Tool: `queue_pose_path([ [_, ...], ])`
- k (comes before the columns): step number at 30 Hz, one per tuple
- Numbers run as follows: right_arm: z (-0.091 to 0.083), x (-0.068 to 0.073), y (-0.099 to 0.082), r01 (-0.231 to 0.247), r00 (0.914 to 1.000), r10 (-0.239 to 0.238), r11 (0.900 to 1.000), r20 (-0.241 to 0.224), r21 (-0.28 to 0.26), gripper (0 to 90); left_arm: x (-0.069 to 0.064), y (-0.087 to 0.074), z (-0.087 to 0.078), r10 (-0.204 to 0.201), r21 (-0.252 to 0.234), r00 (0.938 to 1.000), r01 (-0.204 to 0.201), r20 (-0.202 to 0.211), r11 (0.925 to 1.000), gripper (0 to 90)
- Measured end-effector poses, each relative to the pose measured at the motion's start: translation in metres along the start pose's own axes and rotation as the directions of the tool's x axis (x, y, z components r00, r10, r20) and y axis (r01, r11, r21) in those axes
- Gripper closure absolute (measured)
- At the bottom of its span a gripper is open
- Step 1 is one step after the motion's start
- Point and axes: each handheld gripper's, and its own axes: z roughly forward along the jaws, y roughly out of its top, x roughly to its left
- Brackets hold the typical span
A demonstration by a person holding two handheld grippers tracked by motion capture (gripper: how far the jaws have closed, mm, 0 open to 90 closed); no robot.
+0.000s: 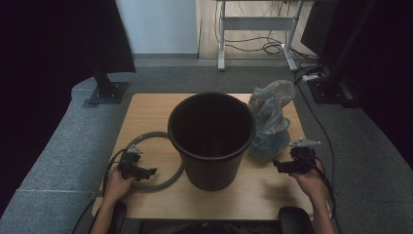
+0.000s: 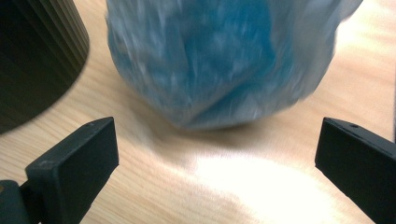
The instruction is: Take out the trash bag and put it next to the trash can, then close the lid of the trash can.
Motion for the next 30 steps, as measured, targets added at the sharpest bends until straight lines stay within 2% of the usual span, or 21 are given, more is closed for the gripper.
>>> queue_pose_path([
  [5,0.015,0.002,-0.022,-0.019,0.9998,0.019,0.9997,-0.005,0.014,0.0,0.0,-0.001,0.001,0.003,0.008,0.9998,-0.002,-0.018,1.0,0.0],
  [13,0.042,0.002,-0.049,-0.002,1.0,0.001,0.9963,0.003,0.086,0.0,-0.001,-0.001,0.003,0.016,0.021,0.9995,-0.015,-0.027,0.9997,0.0],
  [15,0.044,0.002,-0.054,-0.027,0.9993,0.028,0.9984,-0.027,0.049,0.0,-0.001,-0.001,0.004,0.017,0.023,0.9995,-0.016,-0.028,0.9996,0.0],
  [17,0.044,0.002,-0.059,-0.026,0.9992,0.026,0.9996,-0.03,0.01,0.0,-0.001,-0.001,0.005,0.02,0.025,0.9995,-0.019,-0.025,0.9995,0.0],
  [25,0.044,0.002,-0.059,-0.028,0.9993,0.028,0.9996,-0.026,0.01,0.0,-0.001,0.001,-0.001,0.02,0.001,0.9993,-0.02,-0.03,0.9998,0.0],
  [30,0.043,0.002,-0.059,-0.029,0.9993,0.029,0.9995,-0.025,0.01,0.0,0.007,-0.001,-0.008,0.007,-0.015,0.9977,-0.008,-0.068,0.9999,0.0],
])
